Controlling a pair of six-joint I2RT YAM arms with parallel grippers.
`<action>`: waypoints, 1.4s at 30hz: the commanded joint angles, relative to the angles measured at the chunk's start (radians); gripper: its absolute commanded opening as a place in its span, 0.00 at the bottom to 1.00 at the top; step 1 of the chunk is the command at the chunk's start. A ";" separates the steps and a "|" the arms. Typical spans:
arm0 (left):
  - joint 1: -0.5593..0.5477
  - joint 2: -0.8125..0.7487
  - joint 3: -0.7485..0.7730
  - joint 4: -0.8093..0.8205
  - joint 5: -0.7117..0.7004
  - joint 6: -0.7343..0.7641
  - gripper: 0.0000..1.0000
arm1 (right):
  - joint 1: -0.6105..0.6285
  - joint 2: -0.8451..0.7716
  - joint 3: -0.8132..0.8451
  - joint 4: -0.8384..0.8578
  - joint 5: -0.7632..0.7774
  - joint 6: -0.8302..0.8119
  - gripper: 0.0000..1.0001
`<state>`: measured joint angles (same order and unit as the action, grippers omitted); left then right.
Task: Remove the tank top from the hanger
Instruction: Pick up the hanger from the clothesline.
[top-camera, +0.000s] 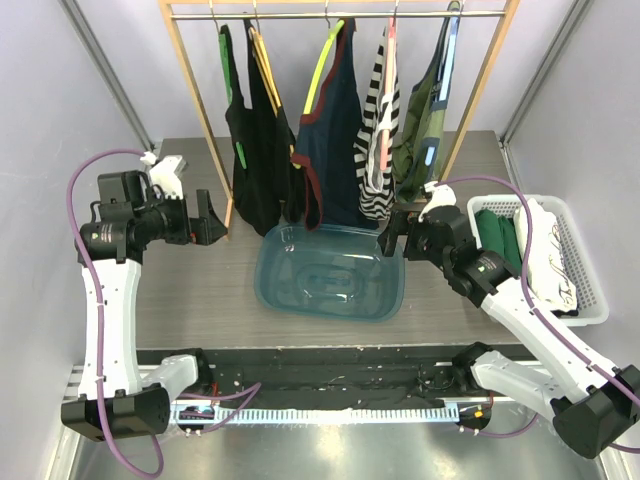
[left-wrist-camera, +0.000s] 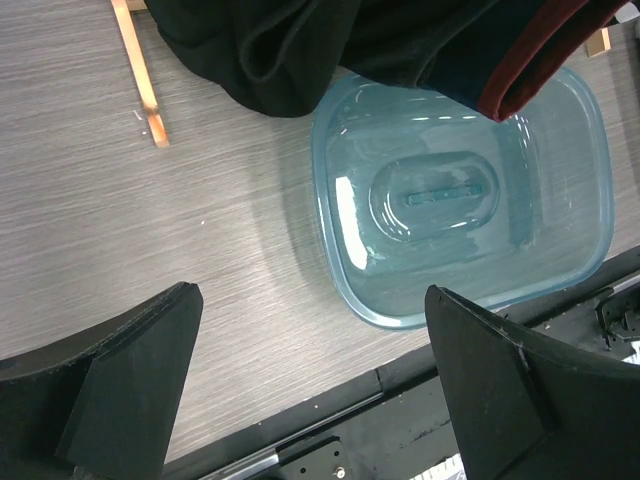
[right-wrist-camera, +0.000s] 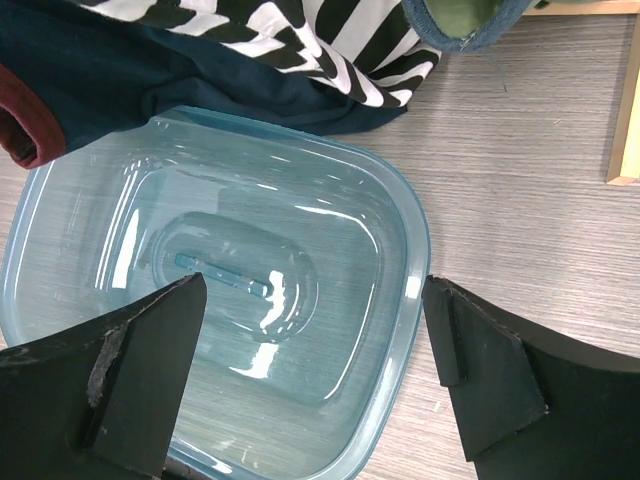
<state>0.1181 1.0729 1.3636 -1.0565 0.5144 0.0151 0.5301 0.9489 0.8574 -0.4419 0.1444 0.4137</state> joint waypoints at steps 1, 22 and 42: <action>0.000 -0.014 0.005 0.042 -0.010 -0.010 1.00 | 0.008 -0.022 0.017 0.031 0.006 0.004 1.00; -0.082 0.459 0.947 0.243 -0.097 -0.326 1.00 | 0.018 -0.091 -0.041 0.068 0.018 0.025 0.97; -0.325 0.637 1.005 0.378 -0.629 -0.245 1.00 | 0.019 -0.144 -0.066 0.054 0.011 0.048 0.91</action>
<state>-0.1898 1.6962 2.3470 -0.7540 -0.0540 -0.2523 0.5423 0.8089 0.7784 -0.4198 0.1551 0.4515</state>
